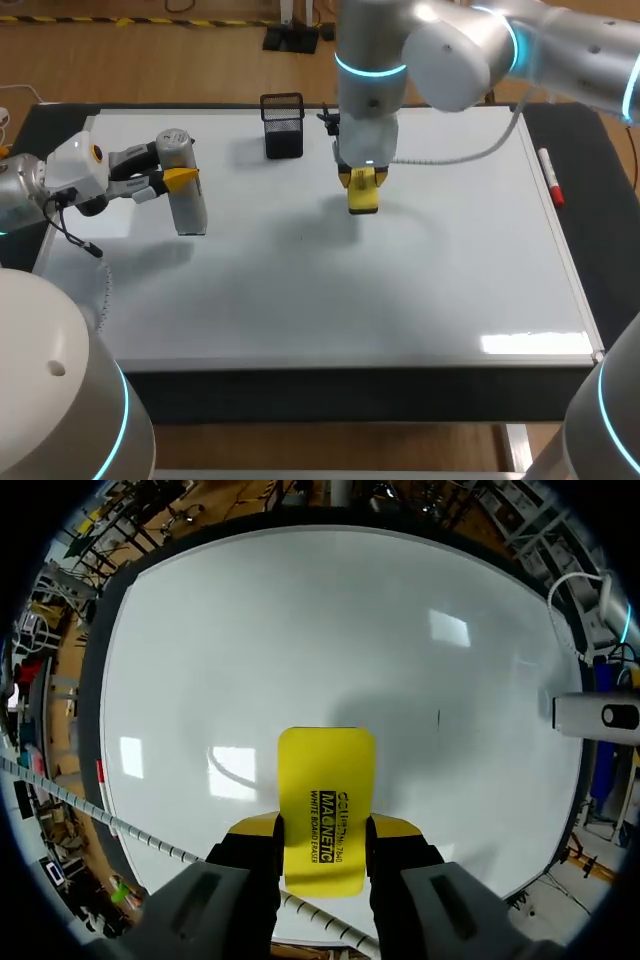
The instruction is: Pick up the inspection probe, press it on each red-marked spot on the whiteboard one by one, put down the probe, pick up the eraser, and wipe off all the red marks.
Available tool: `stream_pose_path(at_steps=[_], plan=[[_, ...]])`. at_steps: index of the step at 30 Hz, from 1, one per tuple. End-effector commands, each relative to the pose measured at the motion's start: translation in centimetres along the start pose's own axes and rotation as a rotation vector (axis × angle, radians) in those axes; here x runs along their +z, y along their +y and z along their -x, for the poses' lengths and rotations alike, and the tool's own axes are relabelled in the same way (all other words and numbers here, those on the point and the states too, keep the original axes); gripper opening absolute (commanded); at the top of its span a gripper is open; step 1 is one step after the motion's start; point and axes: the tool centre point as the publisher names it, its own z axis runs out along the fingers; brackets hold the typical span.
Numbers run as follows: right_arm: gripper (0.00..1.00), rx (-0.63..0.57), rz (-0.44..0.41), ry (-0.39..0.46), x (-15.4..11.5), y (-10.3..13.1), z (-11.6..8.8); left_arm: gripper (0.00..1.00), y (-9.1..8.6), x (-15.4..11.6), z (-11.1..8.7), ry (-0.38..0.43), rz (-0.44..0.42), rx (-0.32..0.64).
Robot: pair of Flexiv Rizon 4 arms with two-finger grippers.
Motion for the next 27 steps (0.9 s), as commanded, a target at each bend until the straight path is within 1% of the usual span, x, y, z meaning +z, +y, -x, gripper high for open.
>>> stream_pose_path(at_steps=[1,11,12,27], plan=[[0.00,0.003,0.032,-0.002,0.8,-2.1,0.4,0.00,-0.1,0.0,-0.1,-0.002,0.001,0.000],[0.00,-0.024,0.014,-0.032,1.9,-4.7,-0.3,0.00,-0.1,0.0,-0.1,-0.002,0.001,0.000],[0.00,-0.021,0.011,-0.018,2.0,-4.9,-0.4,0.00,-0.1,0.0,-0.1,-0.002,0.001,0.000],[0.00,-0.019,0.010,-0.020,3.6,-8.1,-1.5,0.00,-0.1,0.0,-0.1,-0.002,0.001,0.000]])
